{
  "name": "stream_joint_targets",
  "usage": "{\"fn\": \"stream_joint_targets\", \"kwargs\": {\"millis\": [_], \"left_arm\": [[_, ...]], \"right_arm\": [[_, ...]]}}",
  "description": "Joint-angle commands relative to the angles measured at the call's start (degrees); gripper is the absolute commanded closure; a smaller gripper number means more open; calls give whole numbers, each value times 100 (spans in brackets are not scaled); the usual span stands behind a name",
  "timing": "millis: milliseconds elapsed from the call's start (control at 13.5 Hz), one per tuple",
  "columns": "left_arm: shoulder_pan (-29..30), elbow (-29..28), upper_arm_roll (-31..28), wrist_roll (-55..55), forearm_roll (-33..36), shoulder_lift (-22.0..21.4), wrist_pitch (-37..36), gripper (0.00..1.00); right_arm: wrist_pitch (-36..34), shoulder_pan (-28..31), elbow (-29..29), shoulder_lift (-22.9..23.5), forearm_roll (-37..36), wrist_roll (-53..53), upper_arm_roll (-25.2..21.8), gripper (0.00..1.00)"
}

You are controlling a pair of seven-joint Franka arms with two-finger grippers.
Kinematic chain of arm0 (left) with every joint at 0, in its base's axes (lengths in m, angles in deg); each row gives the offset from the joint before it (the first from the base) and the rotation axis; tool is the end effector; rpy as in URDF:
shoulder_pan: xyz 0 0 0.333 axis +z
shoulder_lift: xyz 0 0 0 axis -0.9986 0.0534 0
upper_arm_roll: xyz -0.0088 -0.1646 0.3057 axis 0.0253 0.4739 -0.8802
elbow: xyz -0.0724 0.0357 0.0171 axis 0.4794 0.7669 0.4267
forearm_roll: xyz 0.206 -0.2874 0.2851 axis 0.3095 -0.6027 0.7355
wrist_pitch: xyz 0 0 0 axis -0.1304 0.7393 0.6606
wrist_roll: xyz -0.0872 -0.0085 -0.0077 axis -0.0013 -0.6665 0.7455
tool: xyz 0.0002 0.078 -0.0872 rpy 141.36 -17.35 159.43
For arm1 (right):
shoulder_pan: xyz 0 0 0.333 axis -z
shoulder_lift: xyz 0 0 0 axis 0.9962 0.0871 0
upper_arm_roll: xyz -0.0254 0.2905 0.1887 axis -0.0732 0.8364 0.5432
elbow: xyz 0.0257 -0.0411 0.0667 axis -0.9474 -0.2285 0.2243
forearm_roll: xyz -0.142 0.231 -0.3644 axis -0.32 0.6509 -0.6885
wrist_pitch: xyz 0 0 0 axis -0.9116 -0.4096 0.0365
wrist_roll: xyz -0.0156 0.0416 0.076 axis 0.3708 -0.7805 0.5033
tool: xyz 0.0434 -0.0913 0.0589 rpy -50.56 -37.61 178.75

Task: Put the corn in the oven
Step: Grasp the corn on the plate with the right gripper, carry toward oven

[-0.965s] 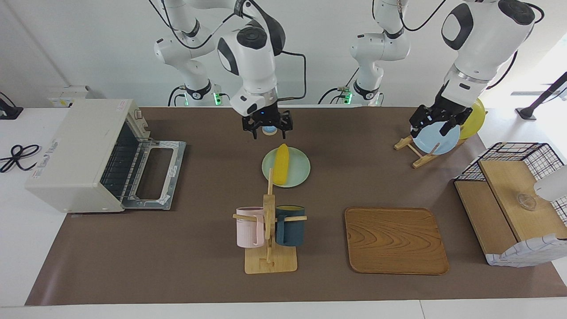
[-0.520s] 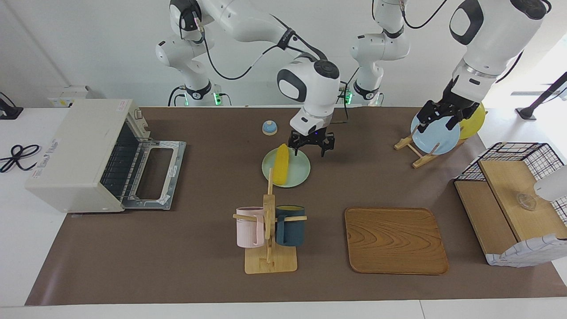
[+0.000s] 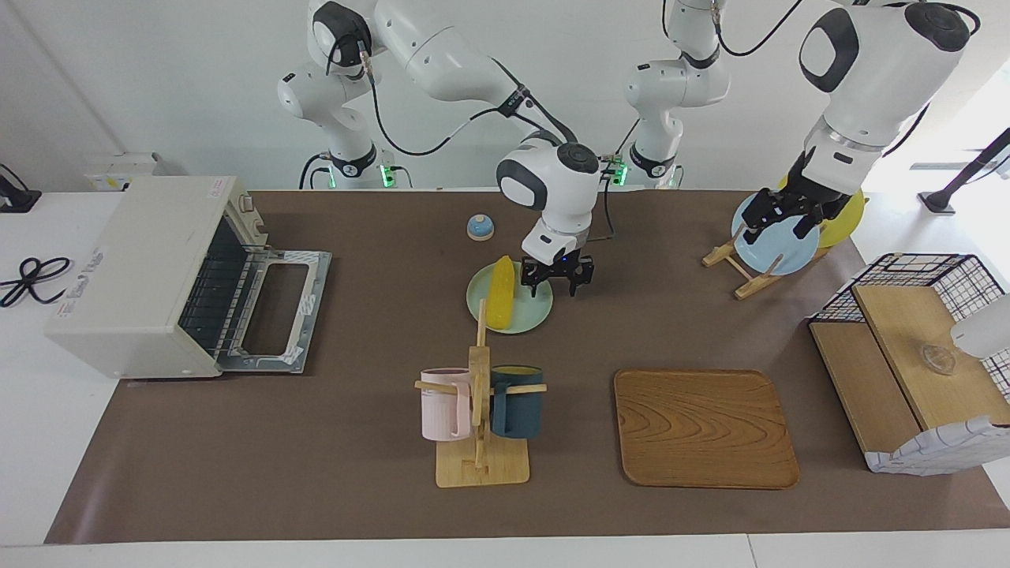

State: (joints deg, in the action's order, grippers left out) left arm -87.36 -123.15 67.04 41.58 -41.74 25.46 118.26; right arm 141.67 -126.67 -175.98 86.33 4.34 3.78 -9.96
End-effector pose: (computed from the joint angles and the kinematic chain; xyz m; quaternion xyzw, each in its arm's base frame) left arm 0.6093 -0.0434 0.5901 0.9986 0.0397 0.0147 0.0311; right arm 0.5146 0.5355 0.2851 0.9984 0.0150 0.0515 0.0191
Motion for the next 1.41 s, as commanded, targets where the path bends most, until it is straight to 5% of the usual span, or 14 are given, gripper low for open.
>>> {"fn": "stream_joint_targets", "kwargs": {"millis": [0, 223, 371, 520, 816, 1113, 1336], "left_arm": [[-2, -58, -10, -57, 112, 49, 178, 0], [-2, -75, -27, -57, 112, 102, 275, 0], [-2, -110, -36, -188, 121, 111, 319, 0], [-2, -111, -106, -355, 243, 111, 301, 0], [-2, -119, -107, -523, 252, 129, 319, 0], [-2, -119, -107, -558, 252, 164, 310, 0], [-2, -119, -107, -646, 261, 173, 319, 0]], "right_arm": [[197, 54, -531, -313, -98, -108, 36, 58], [215, 54, -620, -339, -90, -108, 36, 70], [189, 54, -638, -357, -98, -117, 36, 100], [-12, 115, -498, -348, -142, -535, 19, 100], [-1821, 343, 732, -225, -817, -1302, 10, 100], [-2305, 1027, 655, -628, -810, -1952, 10, 100], [-2360, 1792, 33, -1163, -758, -2295, 27, 100]]}}
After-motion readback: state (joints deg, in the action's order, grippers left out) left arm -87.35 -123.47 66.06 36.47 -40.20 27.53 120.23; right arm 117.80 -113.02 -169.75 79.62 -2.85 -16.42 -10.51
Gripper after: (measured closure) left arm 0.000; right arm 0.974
